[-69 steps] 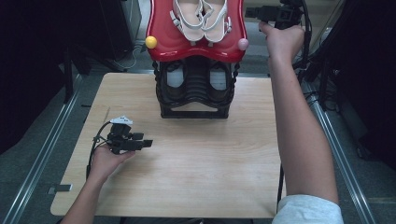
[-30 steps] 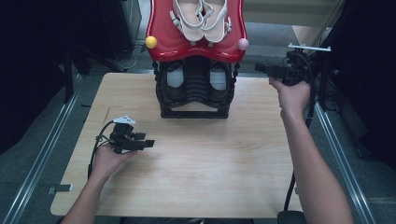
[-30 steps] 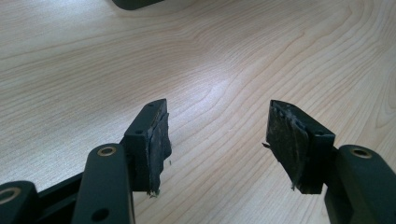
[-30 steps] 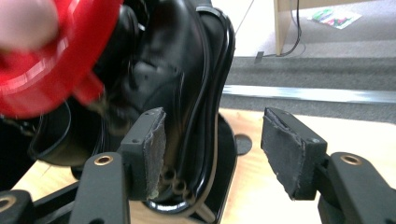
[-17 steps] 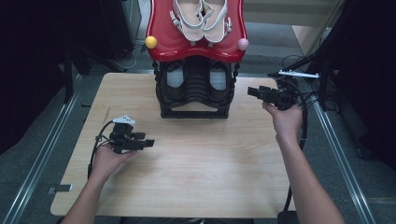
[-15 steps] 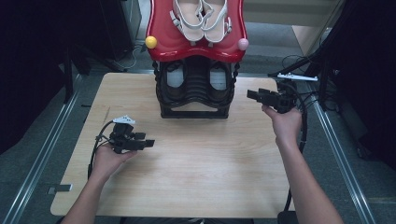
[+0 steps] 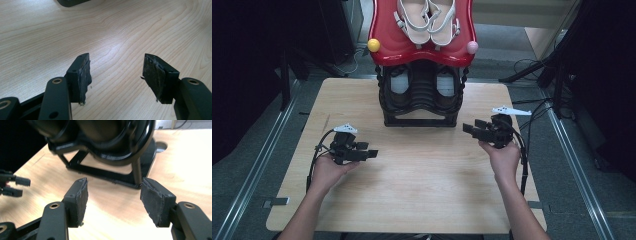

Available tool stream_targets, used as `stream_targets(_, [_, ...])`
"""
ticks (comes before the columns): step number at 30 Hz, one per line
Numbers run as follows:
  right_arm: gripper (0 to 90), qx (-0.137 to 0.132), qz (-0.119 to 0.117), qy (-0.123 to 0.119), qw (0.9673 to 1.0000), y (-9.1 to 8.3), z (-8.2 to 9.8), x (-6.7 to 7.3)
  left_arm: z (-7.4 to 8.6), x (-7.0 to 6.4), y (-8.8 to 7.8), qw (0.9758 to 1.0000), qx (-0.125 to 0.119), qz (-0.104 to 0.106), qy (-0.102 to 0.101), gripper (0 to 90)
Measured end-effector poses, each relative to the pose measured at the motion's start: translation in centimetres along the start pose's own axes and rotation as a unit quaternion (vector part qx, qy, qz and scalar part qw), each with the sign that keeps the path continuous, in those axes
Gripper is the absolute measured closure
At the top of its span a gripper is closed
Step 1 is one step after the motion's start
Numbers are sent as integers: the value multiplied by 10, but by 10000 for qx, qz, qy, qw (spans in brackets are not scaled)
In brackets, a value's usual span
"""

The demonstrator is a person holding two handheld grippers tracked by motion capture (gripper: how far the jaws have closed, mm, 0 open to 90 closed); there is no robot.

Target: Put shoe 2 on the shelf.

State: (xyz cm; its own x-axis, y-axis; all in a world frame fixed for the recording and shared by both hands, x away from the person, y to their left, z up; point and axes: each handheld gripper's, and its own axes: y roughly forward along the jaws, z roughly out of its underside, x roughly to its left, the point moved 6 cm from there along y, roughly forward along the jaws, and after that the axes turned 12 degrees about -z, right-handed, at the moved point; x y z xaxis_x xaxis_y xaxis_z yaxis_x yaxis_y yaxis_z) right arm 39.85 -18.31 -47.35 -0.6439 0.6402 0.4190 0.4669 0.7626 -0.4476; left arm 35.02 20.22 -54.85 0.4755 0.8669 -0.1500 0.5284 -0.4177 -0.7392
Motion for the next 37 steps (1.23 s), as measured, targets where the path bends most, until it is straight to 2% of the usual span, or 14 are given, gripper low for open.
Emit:
stream_targets(5, [399, 194, -105, 19, 9998, 10, 21, 5, 0, 0, 0, 10000, -6, 1, -18, 397])
stream_targets(9, [407, 124, -94, -35, 9999, 13, 33, 6, 0, 0, 1, 10000, 5, 13, 11, 396])
stream_targets(11, [403, 174, -192, 31, 9997, 15, 39, 6, 0, -1, 1, 10000, 8, 16, 16, 396])
stream_targets(17, [402, 244, -234, 91, 9994, 22, 60, 4, 0, -5, 3, 10000, 34, 38, 83, 395])
stream_targets(19, [401, 322, -211, 15, 9993, 25, 64, 3, 0, -5, 3, 9999, 38, 17, 92, 394])
stream_targets(23, [401, 417, -344, 202, 9983, 32, 69, 0, 0, -7, 4, 9999, 61, 29, 119, 391])
stream_targets(29, [399, 514, -343, 164, 9980, 35, 72, 1, 0, -8, 6, 9999, 90, 66, 113, 386])
stream_targets(33, [398, 568, -346, 95, 9977, 39, 72, 1, -1, -8, 7, 9999, 65, 116, -6, 365])
stream_targets(34, [398, 605, -339, 97, 9975, 41, 72, 1, -1, -8, 7, 10000, 69, 57, -25, 361])
stream_targets(35, [396, 631, -337, 66, 9974, 42, 72, 1, -1, -8, 8, 10000, 53, 2, 34, 354])
stream_targets(37, [388, 727, -343, -11, 9968, 46, 74, 2, 0, -9, 10, 9999, 91, 20, 54, 350])
